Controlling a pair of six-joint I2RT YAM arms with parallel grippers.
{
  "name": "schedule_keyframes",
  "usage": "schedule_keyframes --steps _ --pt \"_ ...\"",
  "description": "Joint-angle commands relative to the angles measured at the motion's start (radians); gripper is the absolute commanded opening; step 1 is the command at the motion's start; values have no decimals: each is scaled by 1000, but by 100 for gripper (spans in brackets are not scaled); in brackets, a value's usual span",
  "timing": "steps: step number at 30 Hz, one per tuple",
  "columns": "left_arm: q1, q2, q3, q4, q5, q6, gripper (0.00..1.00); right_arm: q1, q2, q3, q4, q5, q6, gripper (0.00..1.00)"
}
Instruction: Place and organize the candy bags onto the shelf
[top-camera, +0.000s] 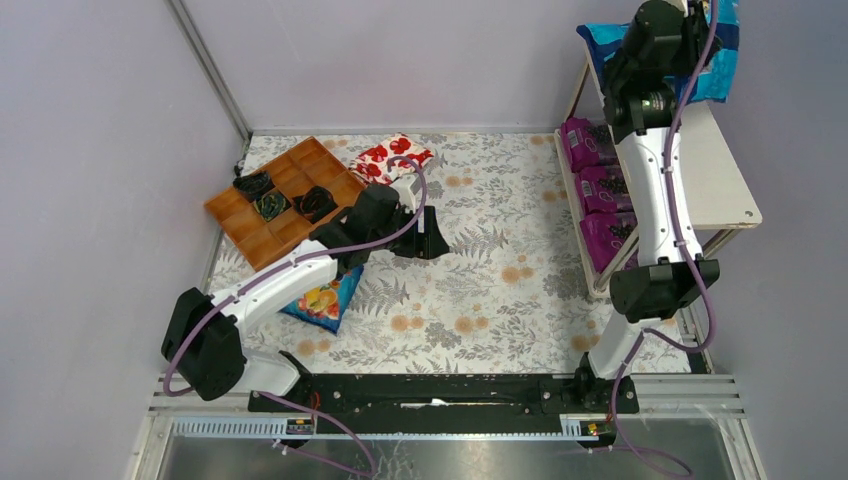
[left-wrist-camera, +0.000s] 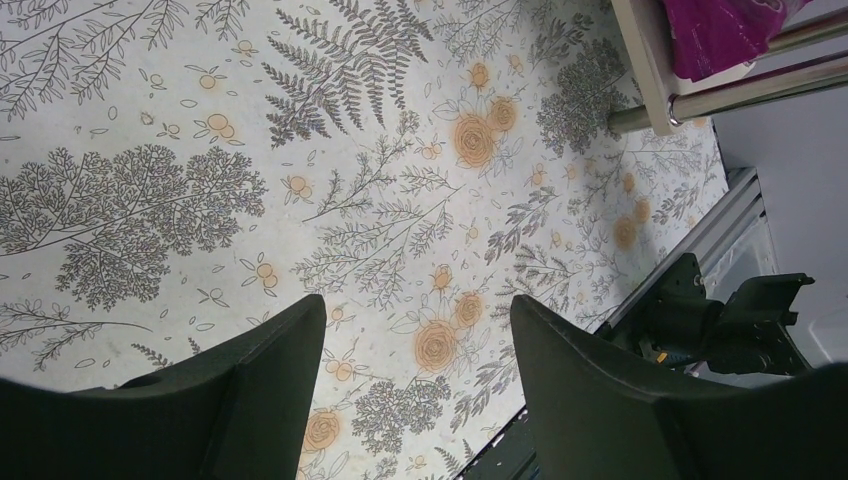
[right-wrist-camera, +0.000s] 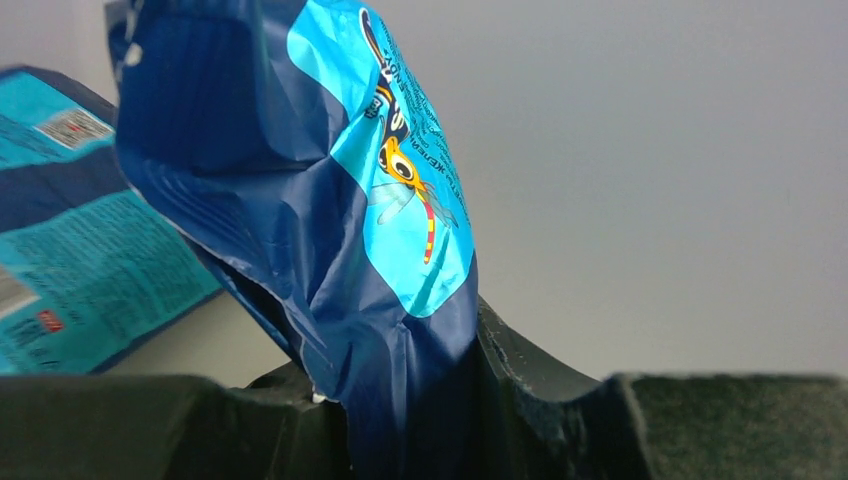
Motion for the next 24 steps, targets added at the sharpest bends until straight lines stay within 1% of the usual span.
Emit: schedule_keyframes --steps 1,4,13,24 --pt "-2 1 35 64 23 0 73 -46 -38 75 71 -1 36 0" --pt "-1 0 25 69 25 -4 73 -64 -16 67 41 -18 69 0" --pt "-1 -7 21 67 18 2 73 -69 52 72 -20 -29 84 0" --pt "-1 -21 13 59 9 13 73 -65 55 70 -179 -30 215 0"
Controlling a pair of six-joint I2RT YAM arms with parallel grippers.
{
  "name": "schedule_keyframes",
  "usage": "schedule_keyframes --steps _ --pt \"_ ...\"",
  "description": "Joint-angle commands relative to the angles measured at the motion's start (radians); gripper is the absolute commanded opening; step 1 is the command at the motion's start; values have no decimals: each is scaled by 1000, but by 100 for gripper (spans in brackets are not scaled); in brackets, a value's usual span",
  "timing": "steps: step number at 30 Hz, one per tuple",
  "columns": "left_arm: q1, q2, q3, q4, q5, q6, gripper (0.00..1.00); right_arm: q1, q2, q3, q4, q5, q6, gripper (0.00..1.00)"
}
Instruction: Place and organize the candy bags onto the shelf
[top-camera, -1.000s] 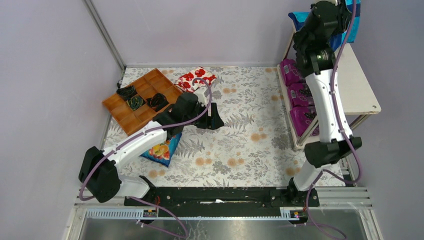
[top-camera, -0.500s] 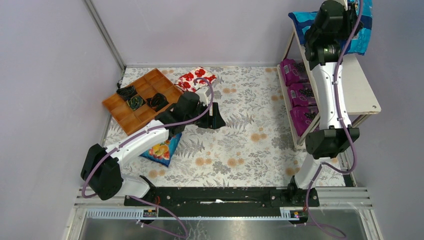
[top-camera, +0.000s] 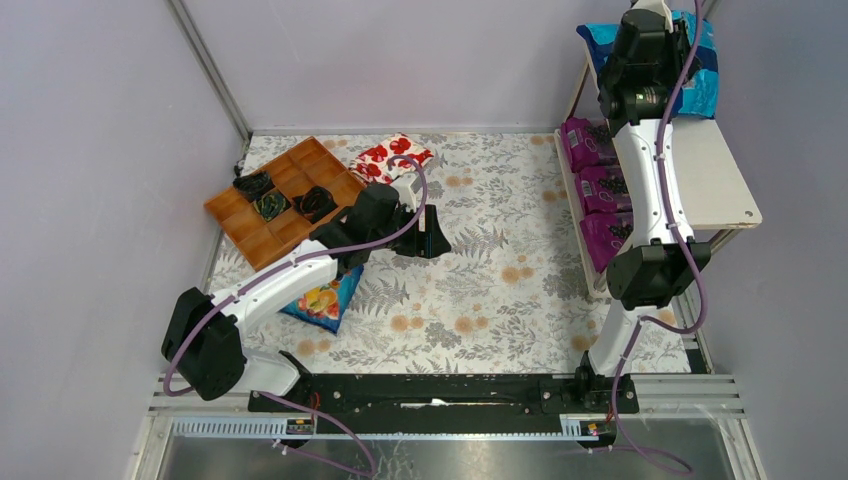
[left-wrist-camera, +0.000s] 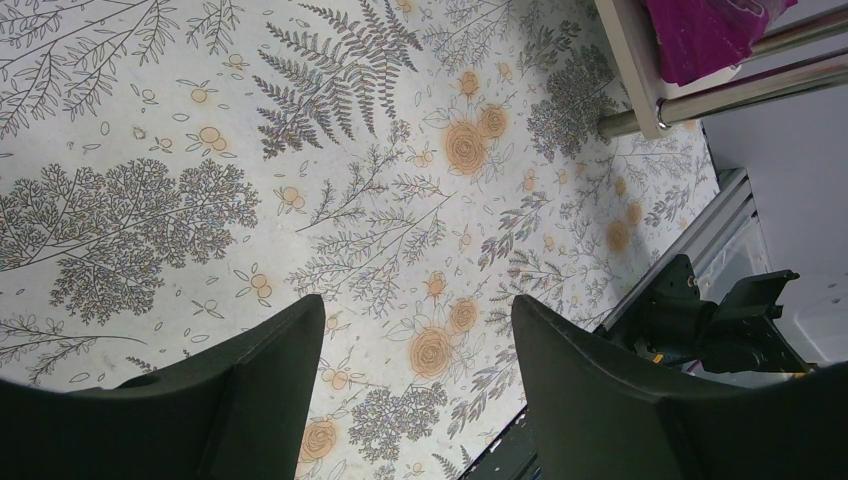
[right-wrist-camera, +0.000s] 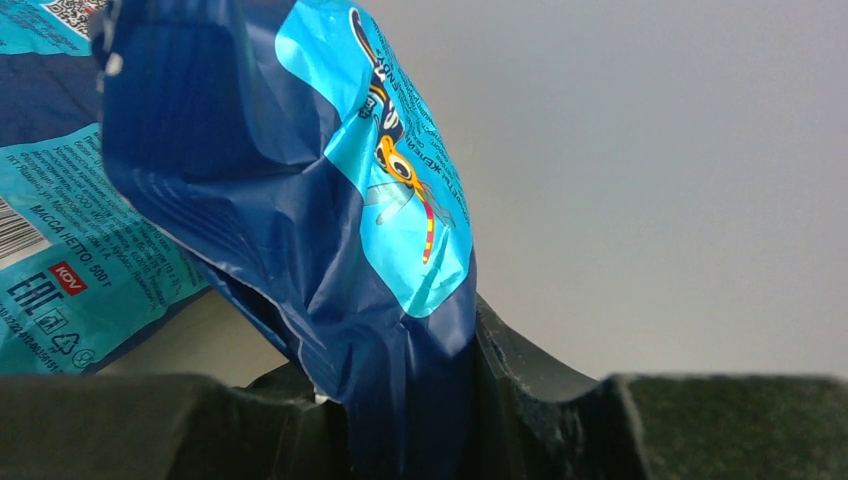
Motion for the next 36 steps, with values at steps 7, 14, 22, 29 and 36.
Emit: schedule_keyframes --steps 7,14,22,29,36 --pt "-1 -32 5 47 2 3 73 18 -40 45 -20 -24 115 0" --pt "0 -37 5 44 -3 7 73 32 -7 65 -27 -32 126 0" --pt "-1 -44 0 43 -9 13 73 40 47 107 -33 -13 123 5" --pt "-1 -51 0 37 -22 19 73 57 86 141 -32 -3 115 7" --pt "-1 -58 -2 35 -28 21 74 67 116 159 -14 4 97 13"
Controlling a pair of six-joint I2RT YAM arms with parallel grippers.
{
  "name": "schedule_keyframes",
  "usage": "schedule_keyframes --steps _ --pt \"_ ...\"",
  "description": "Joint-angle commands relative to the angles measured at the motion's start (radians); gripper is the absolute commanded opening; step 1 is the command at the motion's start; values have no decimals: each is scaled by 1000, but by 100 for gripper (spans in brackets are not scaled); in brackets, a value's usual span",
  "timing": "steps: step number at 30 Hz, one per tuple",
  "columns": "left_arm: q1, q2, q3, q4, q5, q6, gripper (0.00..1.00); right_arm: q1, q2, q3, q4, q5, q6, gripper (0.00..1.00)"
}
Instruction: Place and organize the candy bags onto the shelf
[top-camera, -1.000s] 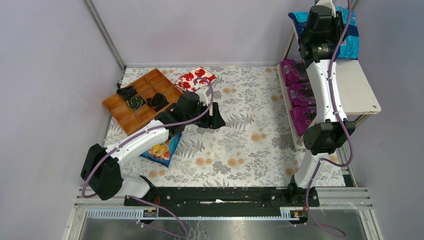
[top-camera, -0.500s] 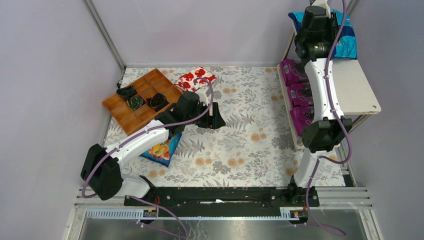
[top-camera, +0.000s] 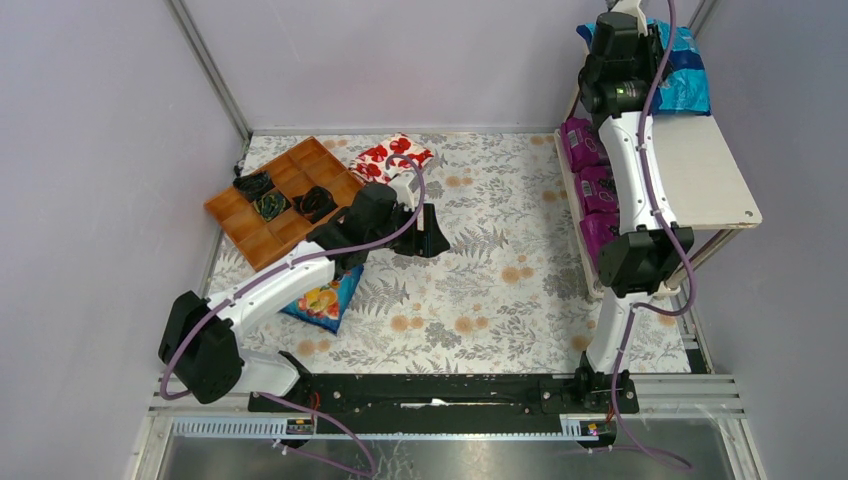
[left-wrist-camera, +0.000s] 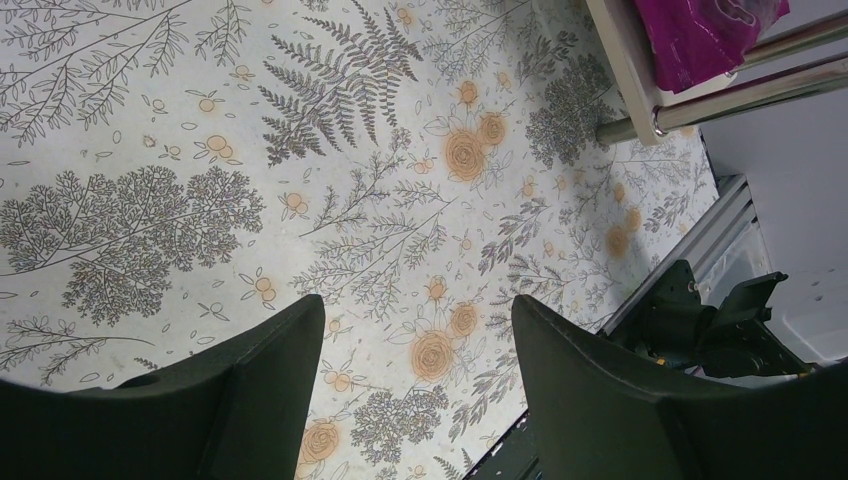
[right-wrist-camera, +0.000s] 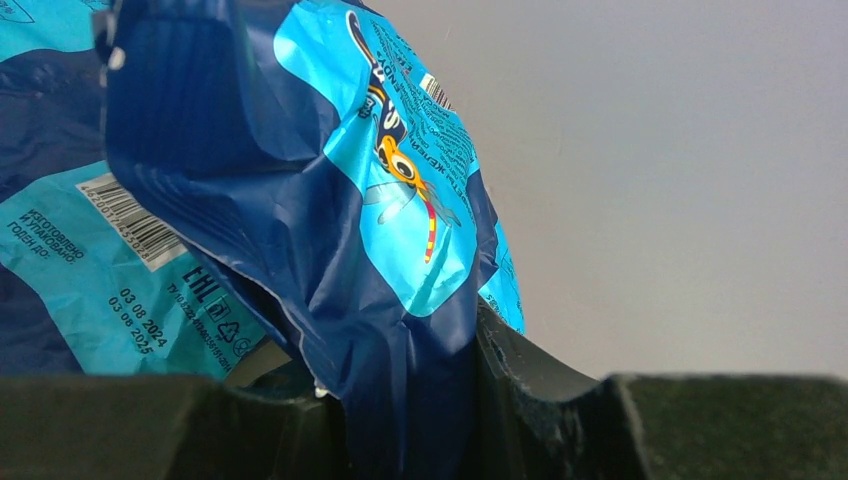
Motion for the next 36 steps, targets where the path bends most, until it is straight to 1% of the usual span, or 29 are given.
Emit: schedule_keyframes --steps 1,5,9,11,13,14,16,18,21,27,31,36 --pt "-1 -41 0 33 -17 18 74 20 13 71 84 15 -1 15" --pt "-1 -45 -3 32 -19 19 74 20 29 74 105 24 -18 17" --pt "-1 -47 -6 31 -19 19 74 22 38 79 113 23 -25 24" --pt "-1 -49 -6 31 -19 18 74 27 39 86 110 21 -25 32" --pt "-1 -49 -6 32 -19 18 74 33 38 92 105 12 -22 44" --pt "-1 -49 -6 32 -17 18 74 39 34 95 103 7 -19 51" --pt "-1 -50 -6 31 -17 16 74 48 29 101 98 -4 -12 68" --pt "-1 -51 -7 33 -16 15 74 57 21 111 77 -27 11 80" --pt "-1 -52 -9 36 -13 12 74 69 2 125 38 -62 55 92" --pt "-1 -58 -18 42 -9 7 74 90 -33 144 -21 -137 145 99" --pt "-1 -61 -20 44 -7 5 74 91 -74 148 -82 -229 249 100" --pt "-1 -68 -25 44 -7 1 74 91 -160 113 -134 -401 394 100"
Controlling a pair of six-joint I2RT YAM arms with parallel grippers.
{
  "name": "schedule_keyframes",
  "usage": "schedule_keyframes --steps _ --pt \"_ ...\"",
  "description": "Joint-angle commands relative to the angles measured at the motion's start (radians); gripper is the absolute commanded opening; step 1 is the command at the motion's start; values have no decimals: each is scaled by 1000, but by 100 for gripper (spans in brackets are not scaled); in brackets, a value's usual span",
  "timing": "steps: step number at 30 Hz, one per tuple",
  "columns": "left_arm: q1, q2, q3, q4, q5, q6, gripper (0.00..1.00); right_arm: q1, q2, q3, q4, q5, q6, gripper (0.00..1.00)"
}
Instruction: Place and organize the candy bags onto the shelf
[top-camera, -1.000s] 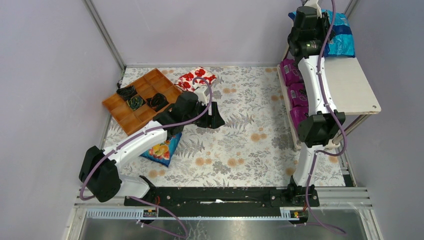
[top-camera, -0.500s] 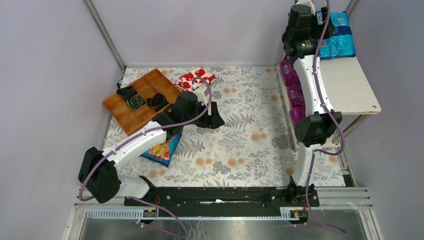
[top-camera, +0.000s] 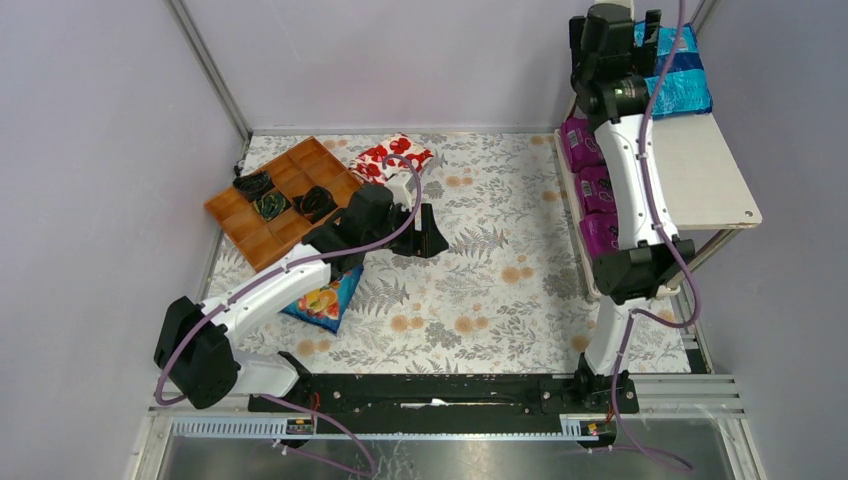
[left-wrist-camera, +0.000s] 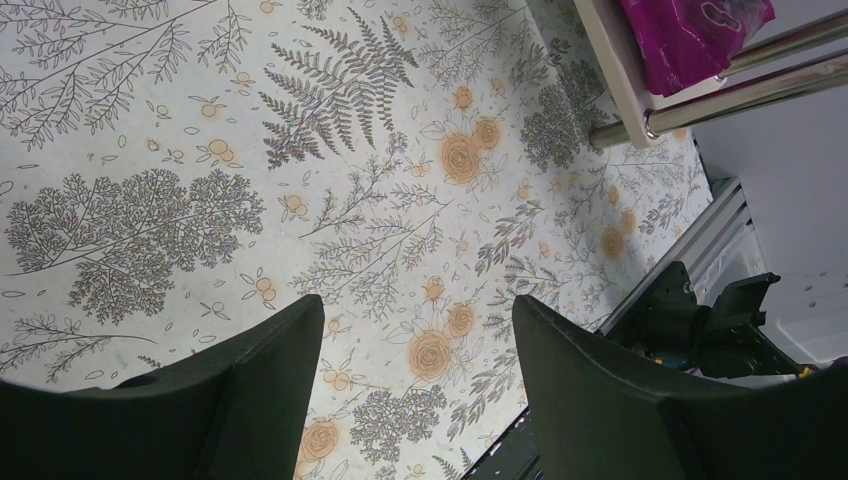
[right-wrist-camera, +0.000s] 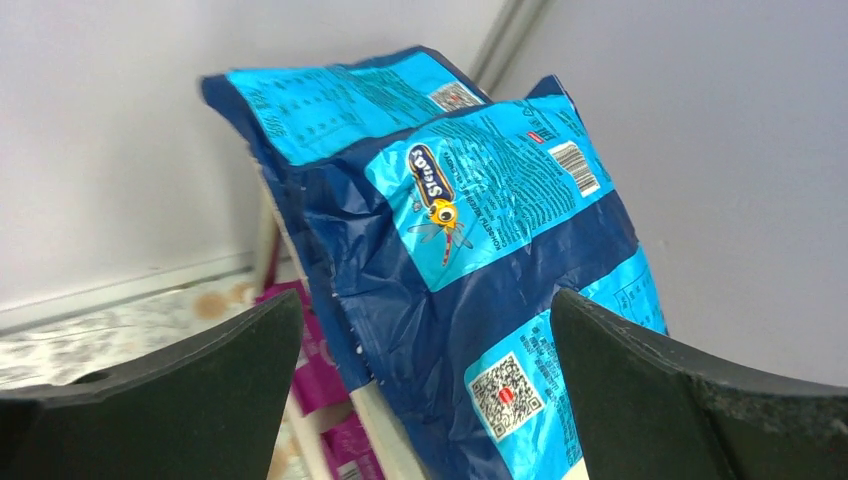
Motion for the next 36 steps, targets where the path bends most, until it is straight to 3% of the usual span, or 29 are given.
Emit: schedule_keyframes --steps 1,7,15,21,36 --pt "-1 -38 -17 43 0 -1 74 7 -158 -3 -27 -197 177 100" --pt "-1 -52 -28 47 8 -4 74 -10 -295 -209 116 -295 214 100" --pt "-1 -88 -45 41 -1 9 74 -150 -241 -96 46 -468 358 100" --pt "-3 -107 -42 20 -15 30 75 -286 -238 -136 59 -638 508 100" --pt "-5 -118 -62 31 -2 18 75 -374 -336 -429 113 -723 598 96"
